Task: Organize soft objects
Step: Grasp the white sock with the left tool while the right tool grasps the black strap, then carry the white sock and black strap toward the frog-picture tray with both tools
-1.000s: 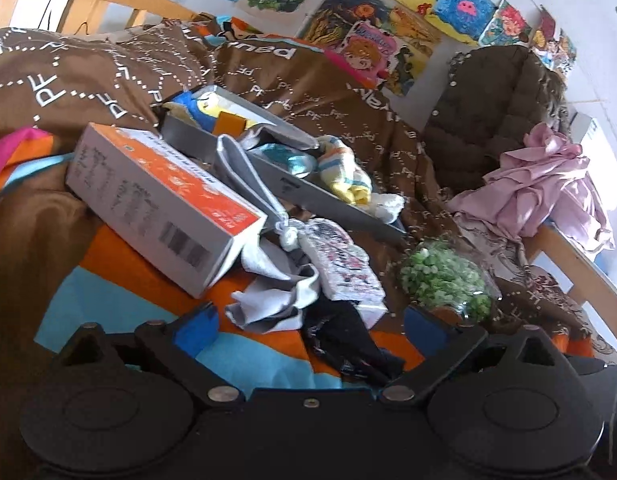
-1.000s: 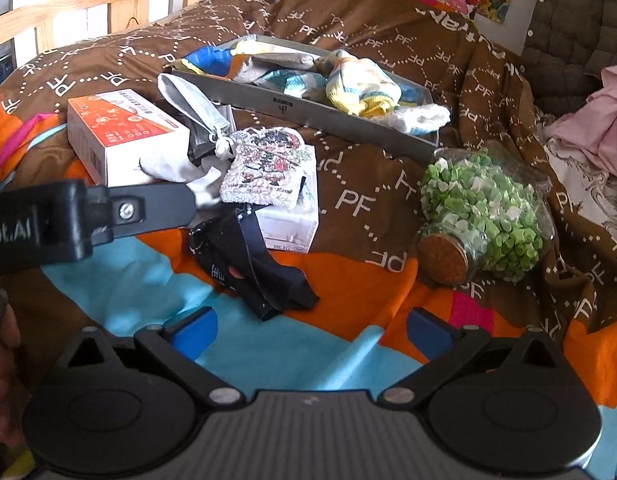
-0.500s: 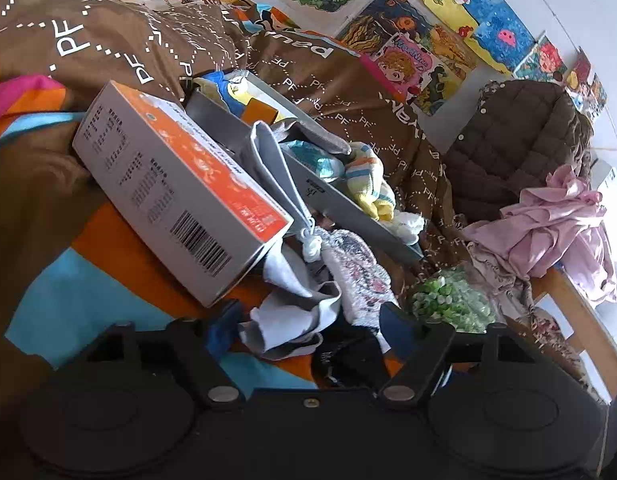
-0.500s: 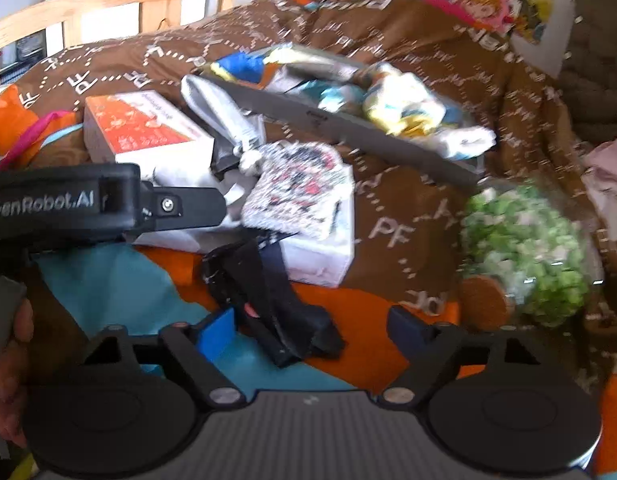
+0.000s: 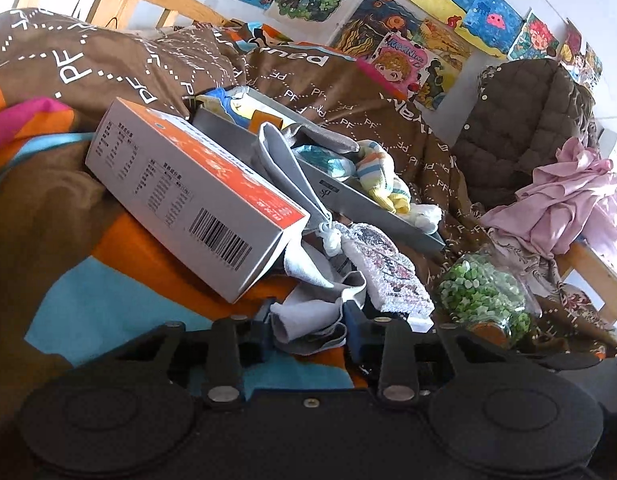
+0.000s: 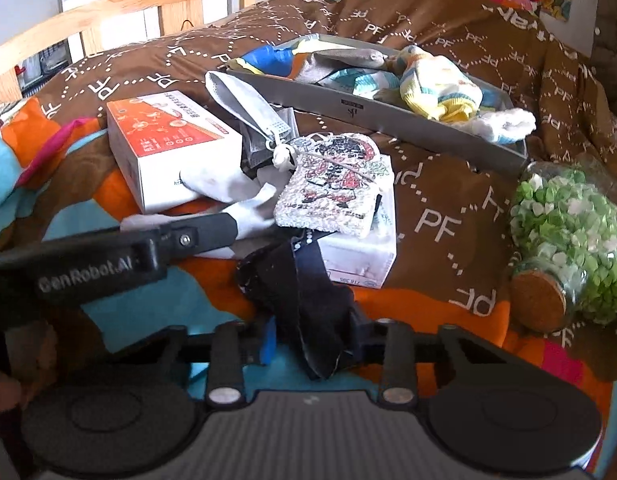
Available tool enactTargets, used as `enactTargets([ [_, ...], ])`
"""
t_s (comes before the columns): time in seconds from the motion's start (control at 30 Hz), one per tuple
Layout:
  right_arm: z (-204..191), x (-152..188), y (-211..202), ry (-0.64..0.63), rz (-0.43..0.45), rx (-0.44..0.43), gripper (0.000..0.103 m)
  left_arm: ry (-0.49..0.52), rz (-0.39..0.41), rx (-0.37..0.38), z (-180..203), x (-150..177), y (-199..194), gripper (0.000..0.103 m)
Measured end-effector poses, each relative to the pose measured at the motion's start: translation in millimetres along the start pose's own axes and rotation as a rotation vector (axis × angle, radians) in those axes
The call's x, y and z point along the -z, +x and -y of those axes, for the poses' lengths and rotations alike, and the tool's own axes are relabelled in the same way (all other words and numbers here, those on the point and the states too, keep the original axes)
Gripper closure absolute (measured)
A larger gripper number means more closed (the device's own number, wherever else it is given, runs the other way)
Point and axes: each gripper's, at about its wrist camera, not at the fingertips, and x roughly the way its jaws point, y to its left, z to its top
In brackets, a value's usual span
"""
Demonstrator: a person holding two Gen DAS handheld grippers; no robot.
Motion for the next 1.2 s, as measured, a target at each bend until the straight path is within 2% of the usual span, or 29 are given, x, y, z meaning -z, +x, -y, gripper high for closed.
enactTargets([
  [0.17,9.0,-1.9,-1.4,0.09,-0.011,-0.034,0.086,0.037,0.007,-0.018,3.2,4.2,0.2,0.068],
  [0.3,10.6,-2.8,-4.3,0.114,-0.012,-0.047,0.092,0.049,0.013,-0.034,4.6,5.9,0.5,0.078],
  [0.5,5.9,-1.7,-14.0,0.111,-0.008,-0.077,0.094,0.076,0.005,-0.034,9.3,8.5,-4.2,0.094],
  [0.67,4.9,-0.6,-24.1,0.119,0.005,-0.087,0.094,0.076,0.015,-0.055,12.4,14.0,-13.0,0.097],
  [0.83,6.0,-0.9,-37.6,0.129,0.05,-0.106,0.094,0.058,0.034,-0.076,13.1,18.0,-24.2,0.098],
  [1.03,6.6,-2.9,-56.1,0.133,0.146,-0.126,0.094,0.035,0.043,-0.111,16.0,24.8,-47.1,0.098],
  [1.2,6.9,-3.8,-67.7,0.124,0.221,-0.116,0.094,0.063,0.031,-0.134,20.9,24.0,-59.7,0.098],
])
